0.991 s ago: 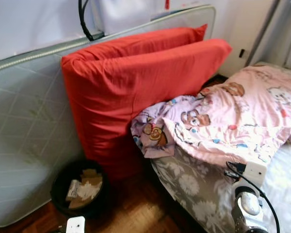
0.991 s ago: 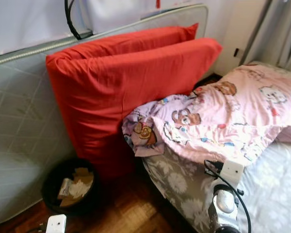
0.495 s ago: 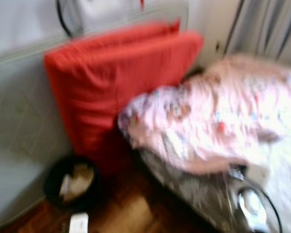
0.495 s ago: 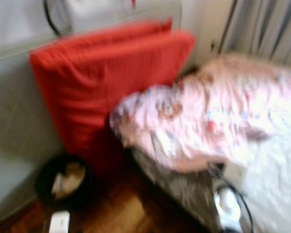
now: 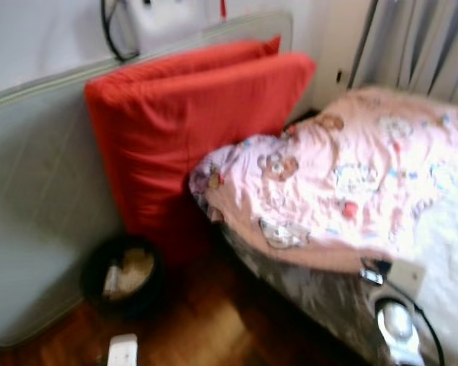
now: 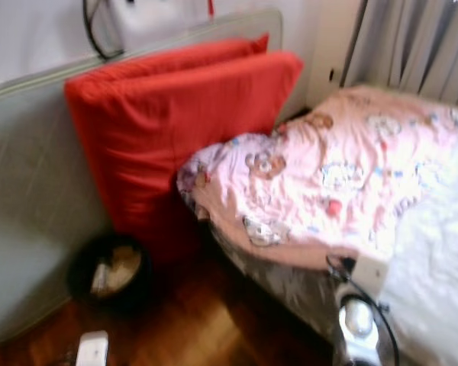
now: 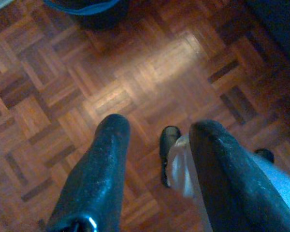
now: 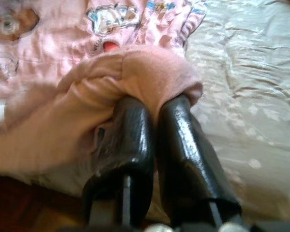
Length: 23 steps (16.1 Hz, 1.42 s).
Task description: Clean up the room
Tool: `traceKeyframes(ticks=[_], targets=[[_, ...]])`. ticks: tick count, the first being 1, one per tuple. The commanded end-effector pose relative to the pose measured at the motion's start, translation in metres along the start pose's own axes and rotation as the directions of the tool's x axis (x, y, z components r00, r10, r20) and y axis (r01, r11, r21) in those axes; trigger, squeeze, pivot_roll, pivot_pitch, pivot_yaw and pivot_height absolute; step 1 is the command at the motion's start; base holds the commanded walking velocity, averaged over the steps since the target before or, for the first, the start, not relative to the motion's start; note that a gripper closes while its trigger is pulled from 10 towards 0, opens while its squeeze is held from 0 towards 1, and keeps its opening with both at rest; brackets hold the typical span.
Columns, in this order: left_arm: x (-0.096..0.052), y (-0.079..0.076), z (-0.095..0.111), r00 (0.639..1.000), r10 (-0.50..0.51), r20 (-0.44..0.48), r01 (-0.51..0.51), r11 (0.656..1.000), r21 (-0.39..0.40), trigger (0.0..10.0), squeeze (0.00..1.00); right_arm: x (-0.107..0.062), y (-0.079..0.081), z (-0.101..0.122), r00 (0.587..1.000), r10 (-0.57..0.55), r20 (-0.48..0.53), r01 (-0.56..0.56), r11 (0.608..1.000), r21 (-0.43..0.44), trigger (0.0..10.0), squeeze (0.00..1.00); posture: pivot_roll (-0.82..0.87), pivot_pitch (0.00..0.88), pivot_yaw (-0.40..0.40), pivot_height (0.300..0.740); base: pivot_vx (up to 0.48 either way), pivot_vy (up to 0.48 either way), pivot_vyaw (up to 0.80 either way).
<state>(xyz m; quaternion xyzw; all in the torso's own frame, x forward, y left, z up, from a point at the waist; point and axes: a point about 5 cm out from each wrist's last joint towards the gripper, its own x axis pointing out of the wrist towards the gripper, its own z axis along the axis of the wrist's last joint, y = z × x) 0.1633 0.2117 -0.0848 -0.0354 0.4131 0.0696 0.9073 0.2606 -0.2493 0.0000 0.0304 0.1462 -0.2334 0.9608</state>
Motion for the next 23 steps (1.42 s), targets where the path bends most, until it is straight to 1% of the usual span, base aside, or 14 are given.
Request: traceKeyframes(ticks=[1, 3, 5, 6, 9, 11, 12, 13, 16, 17, 20, 21, 22, 23], targets=[[-0.002, 0.003, -0.005, 1.0, 0.006, -0.021, -0.006, 1.0, 0.02, 10.0, 0.0, 0.0, 0.004, 0.003, 1.0, 0.013, 0.022, -0.013, 1.0, 0.001, 10.0, 0.0, 0.02, 0.009, 0.02, 0.74, 0.0, 0.0, 0.0], [-0.002, 0.003, -0.005, 1.0, 0.008, -0.023, -0.007, 1.0, 0.022, 10.0, 0.0, 0.0, 0.004, 0.006, 0.998, 0.022, 0.057, -0.021, 1.0, -0.014, 10.0, 0.0, 0.02, 0.01, 0.02, 0.74, 0.0, 0.0, 0.0], [-0.002, 0.004, -0.006, 1.0, 0.009, -0.027, -0.008, 1.0, 0.024, 10.0, 0.0, 0.0, 0.006, 0.013, 0.993, 0.035, 0.114, -0.029, 0.998, -0.055, 10.0, 0.0, 0.03, 0.01, 0.02, 0.74, 0.0, 0.0, 0.0], [-0.002, 0.004, -0.006, 1.0, 0.009, -0.029, -0.009, 1.0, 0.023, 10.0, 0.0, 0.0, 0.006, 0.014, 0.993, 0.036, 0.114, -0.029, 0.998, -0.062, 10.0, 0.0, 0.02, 0.01, 0.02, 0.74, 0.0, 0.0, 0.0], [-0.002, 0.003, -0.008, 0.999, 0.007, -0.038, -0.006, 1.0, 0.025, 10.0, 0.0, 0.0, 0.001, 0.014, 0.992, -0.014, 0.127, 0.022, 0.997, -0.068, 10.0, 0.0, 0.03, 0.012, 0.019, 0.74, 0.0, 0.0, 0.0], [-0.003, 0.002, -0.009, 0.999, 0.006, -0.041, -0.005, 1.0, 0.025, 10.0, 0.0, -0.001, 0.0, 0.013, 0.992, -0.019, 0.128, 0.033, 0.994, -0.108, 10.0, 0.0, 0.03, 0.011, 0.019, 0.74, 0.0, 0.0, 0.0], [-0.003, 0.002, -0.01, 0.999, 0.007, -0.042, -0.006, 1.0, 0.025, 10.0, 0.0, -0.001, -0.001, 0.016, 0.987, -0.013, 0.158, 0.038, 0.987, -0.158, 10.0, 0.0, 0.03, 0.012, 0.019, 0.74, 0.0, 0.0, 0.0], [-0.003, 0.002, -0.01, 0.999, 0.008, -0.043, -0.006, 1.0, 0.025, 10.0, 0.0, -0.001, -0.001, 0.019, 0.982, -0.022, 0.187, 0.056, 0.983, -0.175, 10.0, 0.0, 0.02, 0.012, 0.018, 0.74, 0.0, 0.0, 0.0], [-0.003, 0.002, -0.01, 0.999, 0.008, -0.041, -0.007, 1.0, 0.027, 10.0, 0.0, 0.002, -0.008, 0.034, 0.956, -0.104, 0.275, 0.155, 0.973, -0.172, 10.0, 0.0, 0.03, 0.013, 0.016, 0.74, 0.0, 0.0, 0.0], [-0.002, 0.002, -0.009, 0.999, 0.008, -0.041, -0.007, 1.0, 0.027, 10.0, 0.0, 0.002, -0.008, 0.035, 0.954, -0.095, 0.283, 0.153, 0.969, -0.192, 10.0, 0.0, 0.03, 0.013, 0.016, 0.74, 0.0, 0.0, 0.0], [-0.002, 0.002, -0.009, 0.999, 0.008, -0.042, -0.007, 1.0, 0.029, 10.0, 0.0, -0.001, -0.006, 0.025, 0.967, -0.085, 0.241, 0.139, 0.967, -0.213, 10.0, 0.0, 0.03, 0.013, 0.016, 0.74, 0.0, 0.0, 0.0], [-0.002, 0.001, -0.01, 0.999, 0.005, -0.043, -0.003, 0.999, 0.033, 10.0, 0.0, -0.004, -0.003, 0.008, 0.988, -0.062, 0.142, 0.097, 0.964, -0.249, 10.0, 0.0, 0.02, 0.013, 0.015, 0.74, 0.0, 0.0, 0.0], [-0.002, 0.0, -0.01, 0.999, 0.001, -0.044, 0.0, 0.999, 0.039, 10.0, 0.0, -0.007, -0.003, -0.003, 0.995, -0.063, 0.075, 0.08, 0.965, -0.25, 10.0, 0.0, 0.02, 0.013, 0.014, 0.74, 0.0, 0.0, 0.0], [-0.002, 0.0, -0.009, 0.999, -0.003, -0.043, 0.005, 0.999, 0.046, 10.0, 0.0, -0.011, -0.003, -0.018, 0.998, -0.062, -0.029, 0.054, 0.974, -0.221, 10.0, 0.0, 0.02, 0.014, 0.014, 0.74, 0.0, 0.0, 0.0]])
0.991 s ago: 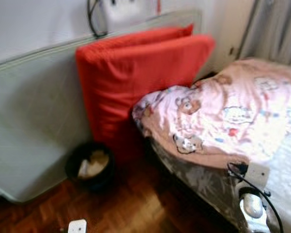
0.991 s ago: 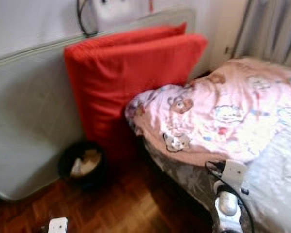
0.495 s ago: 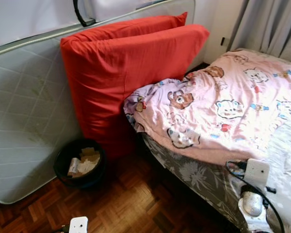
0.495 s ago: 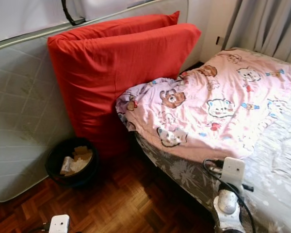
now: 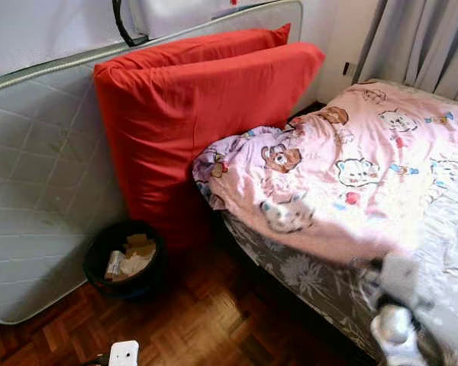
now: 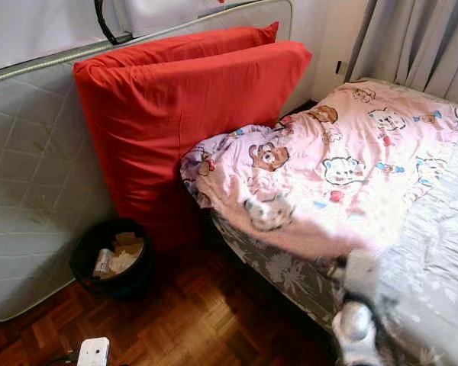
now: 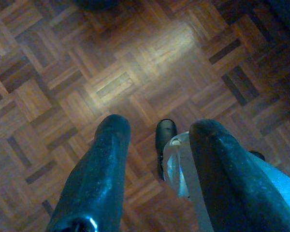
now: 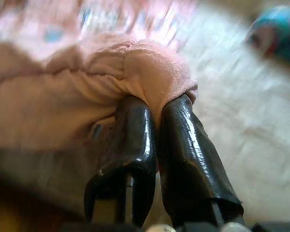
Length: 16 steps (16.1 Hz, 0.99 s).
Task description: Clean up the room
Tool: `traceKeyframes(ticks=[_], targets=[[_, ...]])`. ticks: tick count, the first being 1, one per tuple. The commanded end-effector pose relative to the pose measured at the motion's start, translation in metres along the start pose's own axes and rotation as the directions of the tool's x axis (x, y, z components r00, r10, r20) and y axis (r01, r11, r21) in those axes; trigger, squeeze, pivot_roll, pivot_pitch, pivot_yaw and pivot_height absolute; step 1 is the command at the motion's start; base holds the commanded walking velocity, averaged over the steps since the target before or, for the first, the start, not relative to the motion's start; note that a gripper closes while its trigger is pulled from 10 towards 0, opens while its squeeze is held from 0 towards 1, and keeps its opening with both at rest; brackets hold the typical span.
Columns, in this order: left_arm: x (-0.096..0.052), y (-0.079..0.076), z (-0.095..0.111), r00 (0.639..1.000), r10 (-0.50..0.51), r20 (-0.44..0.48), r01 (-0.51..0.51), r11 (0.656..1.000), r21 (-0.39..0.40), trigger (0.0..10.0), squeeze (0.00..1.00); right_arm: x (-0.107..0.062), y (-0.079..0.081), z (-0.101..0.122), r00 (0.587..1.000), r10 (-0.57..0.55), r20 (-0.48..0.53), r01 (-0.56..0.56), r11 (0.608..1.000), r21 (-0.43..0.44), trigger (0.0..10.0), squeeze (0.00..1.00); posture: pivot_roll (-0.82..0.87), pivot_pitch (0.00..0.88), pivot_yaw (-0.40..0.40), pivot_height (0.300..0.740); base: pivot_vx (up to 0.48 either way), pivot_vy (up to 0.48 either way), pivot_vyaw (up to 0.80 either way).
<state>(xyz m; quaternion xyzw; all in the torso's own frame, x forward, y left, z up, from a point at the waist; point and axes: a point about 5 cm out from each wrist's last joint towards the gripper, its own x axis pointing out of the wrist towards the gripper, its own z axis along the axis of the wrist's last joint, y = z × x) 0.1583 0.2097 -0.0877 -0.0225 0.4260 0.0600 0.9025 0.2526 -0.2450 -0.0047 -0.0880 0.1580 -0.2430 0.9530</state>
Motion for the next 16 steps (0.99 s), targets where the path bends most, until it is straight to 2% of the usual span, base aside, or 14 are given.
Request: traceKeyframes(ticks=[1, 3, 7, 8, 12, 15, 16], targets=[[-0.001, 0.001, -0.003, 1.0, 0.0, -0.016, 0.0, 1.0, 0.015, 10.0, 0.0, -0.007, 0.0, -0.019, 0.993, 0.019, -0.116, -0.018, 1.0, 0.004, 10.0, 0.0, 0.02, 0.014, 0.014, 0.74, 0.0, 0.0, 0.0], [-0.001, 0.0, -0.003, 1.0, -0.002, -0.017, 0.002, 1.0, 0.017, 10.0, 0.0, -0.016, 0.002, -0.038, 0.972, 0.055, -0.228, -0.065, 0.997, -0.035, 10.0, 0.0, 0.02, 0.014, 0.014, 0.74, 0.0, 0.0, 0.0], [-0.001, -0.002, -0.004, 1.0, -0.007, -0.018, 0.007, 1.0, 0.019, 10.0, 0.0, -0.03, -0.007, -0.066, 0.928, 0.045, -0.371, -0.069, 0.996, -0.053, 10.0, 0.0, 0.02, 0.014, 0.017, 0.74, 0.0, 0.0, 0.0], [-0.001, -0.003, -0.004, 1.0, -0.012, -0.017, 0.013, 1.0, 0.025, 10.0, 0.0, -0.036, -0.007, -0.074, 0.906, 0.052, -0.421, -0.078, 0.996, -0.044, 10.0, 0.0, 0.02, 0.015, 0.017, 0.74, 0.0, 0.0, 0.0], [-0.001, -0.004, -0.004, 1.0, -0.017, -0.017, 0.018, 0.999, 0.031, 10.0, 0.0, -0.048, -0.005, -0.088, 0.865, 0.087, -0.494, -0.105, 0.994, -0.008, 10.0, 0.0, 0.02, 0.017, 0.016, 0.74, 0.0, 0.0, 0.0], [-0.001, -0.006, -0.005, 1.0, -0.02, -0.019, 0.02, 0.999, 0.037, 10.0, 0.0, -0.05, -0.001, -0.089, 0.858, 0.122, -0.498, -0.128, 0.992, 0.021, 10.0, 0.0, 0.02, 0.019, 0.016, 0.74, 0.0, 0.0, 0.0], [-0.001, -0.007, -0.005, 1.0, -0.022, -0.02, 0.023, 0.999, 0.043, 10.0, 0.0, -0.051, -0.001, -0.09, 0.854, 0.123, -0.505, -0.119, 0.992, 0.041, 10.0, 0.3, 0.02, 0.019, 0.016, 0.74, 0.0, 0.0, 0.0]])
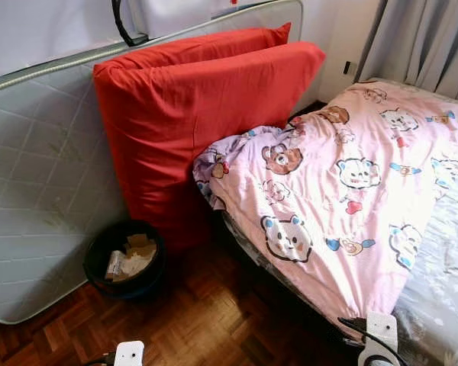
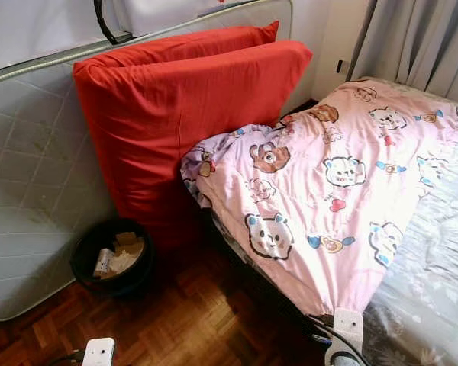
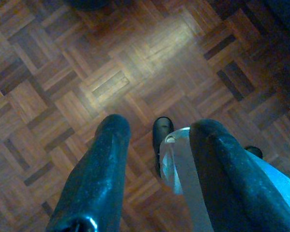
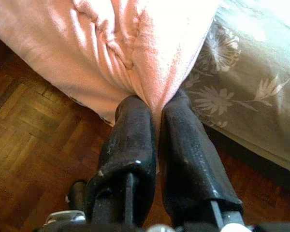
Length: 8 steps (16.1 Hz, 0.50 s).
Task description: Clean up the room
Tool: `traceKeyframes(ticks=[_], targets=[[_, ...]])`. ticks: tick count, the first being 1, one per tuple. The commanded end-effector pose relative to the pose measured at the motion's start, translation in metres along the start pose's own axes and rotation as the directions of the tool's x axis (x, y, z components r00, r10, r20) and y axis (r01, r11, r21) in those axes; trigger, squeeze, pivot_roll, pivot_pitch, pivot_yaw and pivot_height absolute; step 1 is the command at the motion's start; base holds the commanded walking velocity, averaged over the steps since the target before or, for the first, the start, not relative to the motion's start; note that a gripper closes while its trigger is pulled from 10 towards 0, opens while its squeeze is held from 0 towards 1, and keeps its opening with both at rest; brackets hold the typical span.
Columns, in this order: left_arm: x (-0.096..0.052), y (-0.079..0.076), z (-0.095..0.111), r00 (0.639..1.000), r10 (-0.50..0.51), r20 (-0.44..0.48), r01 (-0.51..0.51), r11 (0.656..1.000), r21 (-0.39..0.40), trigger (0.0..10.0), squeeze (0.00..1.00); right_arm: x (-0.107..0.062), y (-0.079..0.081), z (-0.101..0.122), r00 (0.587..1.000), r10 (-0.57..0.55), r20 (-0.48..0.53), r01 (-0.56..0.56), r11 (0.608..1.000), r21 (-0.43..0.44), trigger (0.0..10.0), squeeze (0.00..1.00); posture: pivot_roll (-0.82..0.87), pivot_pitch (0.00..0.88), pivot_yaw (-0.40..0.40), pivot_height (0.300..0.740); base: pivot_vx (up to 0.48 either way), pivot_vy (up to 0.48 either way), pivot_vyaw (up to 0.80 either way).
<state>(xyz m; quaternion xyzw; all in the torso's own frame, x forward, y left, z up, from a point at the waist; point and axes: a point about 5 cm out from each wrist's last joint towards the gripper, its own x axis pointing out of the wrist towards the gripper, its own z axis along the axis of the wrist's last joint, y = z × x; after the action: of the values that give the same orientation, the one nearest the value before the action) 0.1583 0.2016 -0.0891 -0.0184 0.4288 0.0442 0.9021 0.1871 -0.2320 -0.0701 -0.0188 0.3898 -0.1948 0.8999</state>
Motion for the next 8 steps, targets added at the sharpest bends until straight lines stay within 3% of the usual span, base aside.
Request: traceKeyframes(ticks=[1, 2, 3, 5, 6, 7, 8], targets=[[-0.001, 0.0007, -0.0038, 1.0, 0.002, -0.015, -0.002, 1.0, 0.023, 10.0, 0.0, -0.0022, 0.0, -0.0099, 0.999, -0.001, -0.045, 0.003, 0.999, 0.044, 10.0, 0.78, 0.02, 0.019, 0.016, 0.74, 0.0, 0.0, 0.0], [-0.001, 0.0004, -0.0037, 1.0, 0.001, -0.015, -0.001, 1.0, 0.024, 10.0, 0.0, -0.0018, -0.0012, -0.0092, 0.999, -0.008, -0.05, 0.012, 0.997, 0.081, 10.0, 0.89, 0.02, 0.019, 0.016, 0.74, 0.0, 0.0, 0.0], [-0.0009, 0.0003, -0.0035, 1.0, 0.001, -0.015, -0.001, 1.0, 0.024, 10.0, 0.0, -0.0015, -0.0016, -0.0089, 0.999, -0.011, -0.052, 0.016, 0.994, 0.104, 10.0, 0.89, 0.02, 0.019, 0.015, 0.74, 0.0, 0.0, 0.0], [-0.0006, 0.0007, -0.0027, 1.0, 0.0, -0.015, 0.0, 1.0, 0.024, 10.0, 0.0, -0.0011, -0.0012, -0.0073, 0.999, -0.007, -0.05, 0.014, 0.99, 0.142, 10.0, 0.85, 0.02, 0.018, 0.015, 0.74, 0.0, 0.0, 0.0], [-0.0005, 0.0012, -0.0022, 1.0, 0.0, -0.014, 0.001, 1.0, 0.025, 10.0, 0.0, -0.0009, -0.0016, -0.0072, 0.998, -0.01, -0.056, 0.019, 0.984, 0.177, 10.0, 0.75, 0.02, 0.018, 0.015, 0.74, 0.0, 0.0, 0.0], [-0.0005, 0.0012, -0.0022, 1.0, 0.0, -0.014, 0.001, 1.0, 0.025, 10.0, 0.0, -0.0009, -0.0016, -0.0072, 0.998, -0.01, -0.056, 0.019, 0.984, 0.177, 10.0, 0.75, 0.02, 0.018, 0.015, 0.74, 0.0, 0.0, 0.0], [-0.0005, 0.0018, -0.0018, 1.0, -0.001, -0.014, 0.002, 1.0, 0.029, 10.0, 0.0, -0.001, -0.0013, -0.0078, 0.998, -0.004, -0.062, 0.016, 0.979, 0.203, 10.0, 0.0, 0.02, 0.016, 0.015, 0.74, 0.0, 0.0, 0.0]])
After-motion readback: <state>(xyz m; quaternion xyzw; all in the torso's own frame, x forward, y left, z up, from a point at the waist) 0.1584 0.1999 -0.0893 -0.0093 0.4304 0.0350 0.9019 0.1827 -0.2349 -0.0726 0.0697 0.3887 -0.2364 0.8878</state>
